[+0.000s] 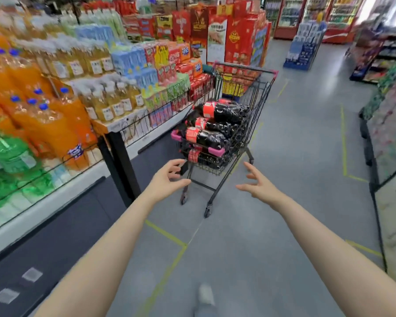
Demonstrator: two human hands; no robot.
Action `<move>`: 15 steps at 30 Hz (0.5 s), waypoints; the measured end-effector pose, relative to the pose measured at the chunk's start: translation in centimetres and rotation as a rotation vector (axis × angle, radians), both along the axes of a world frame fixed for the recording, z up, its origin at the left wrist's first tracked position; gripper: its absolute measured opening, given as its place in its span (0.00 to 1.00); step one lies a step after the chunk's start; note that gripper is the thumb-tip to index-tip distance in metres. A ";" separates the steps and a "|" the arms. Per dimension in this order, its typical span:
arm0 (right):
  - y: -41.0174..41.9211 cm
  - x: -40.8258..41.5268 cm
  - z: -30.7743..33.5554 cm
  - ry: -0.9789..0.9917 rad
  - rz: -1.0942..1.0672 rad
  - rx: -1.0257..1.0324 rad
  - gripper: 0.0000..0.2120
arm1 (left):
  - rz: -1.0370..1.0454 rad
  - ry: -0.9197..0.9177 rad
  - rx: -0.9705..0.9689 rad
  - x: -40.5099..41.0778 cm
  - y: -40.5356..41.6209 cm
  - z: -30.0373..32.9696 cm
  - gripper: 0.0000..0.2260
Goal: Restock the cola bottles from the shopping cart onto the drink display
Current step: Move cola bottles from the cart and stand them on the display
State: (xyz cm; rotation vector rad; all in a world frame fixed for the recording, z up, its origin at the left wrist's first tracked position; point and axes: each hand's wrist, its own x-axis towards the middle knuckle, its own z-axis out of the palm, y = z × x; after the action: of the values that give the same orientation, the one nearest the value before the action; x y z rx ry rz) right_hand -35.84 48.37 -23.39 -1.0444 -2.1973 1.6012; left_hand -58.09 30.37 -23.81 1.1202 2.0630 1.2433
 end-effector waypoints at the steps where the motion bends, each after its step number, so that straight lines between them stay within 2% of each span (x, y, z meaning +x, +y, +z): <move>1: 1.6 -1.7 -0.4 -0.002 0.004 0.002 0.36 | -0.002 -0.008 0.007 -1.8 1.8 -0.4 0.24; 8: 14.7 -14.0 -1.5 0.016 -0.012 -0.011 0.37 | 0.007 -0.020 0.019 -14.8 15.2 -0.8 0.24; 15: 24.0 -22.6 -2.4 -0.028 -0.069 -0.030 0.40 | -0.008 -0.023 -0.053 -26.2 24.3 -2.0 0.24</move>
State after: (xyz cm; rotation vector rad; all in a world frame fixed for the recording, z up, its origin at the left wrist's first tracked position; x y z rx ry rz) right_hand -58.48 72.37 -25.77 -1.1444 -2.1363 1.6047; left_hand -84.32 54.69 -25.77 1.0839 2.0606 1.1850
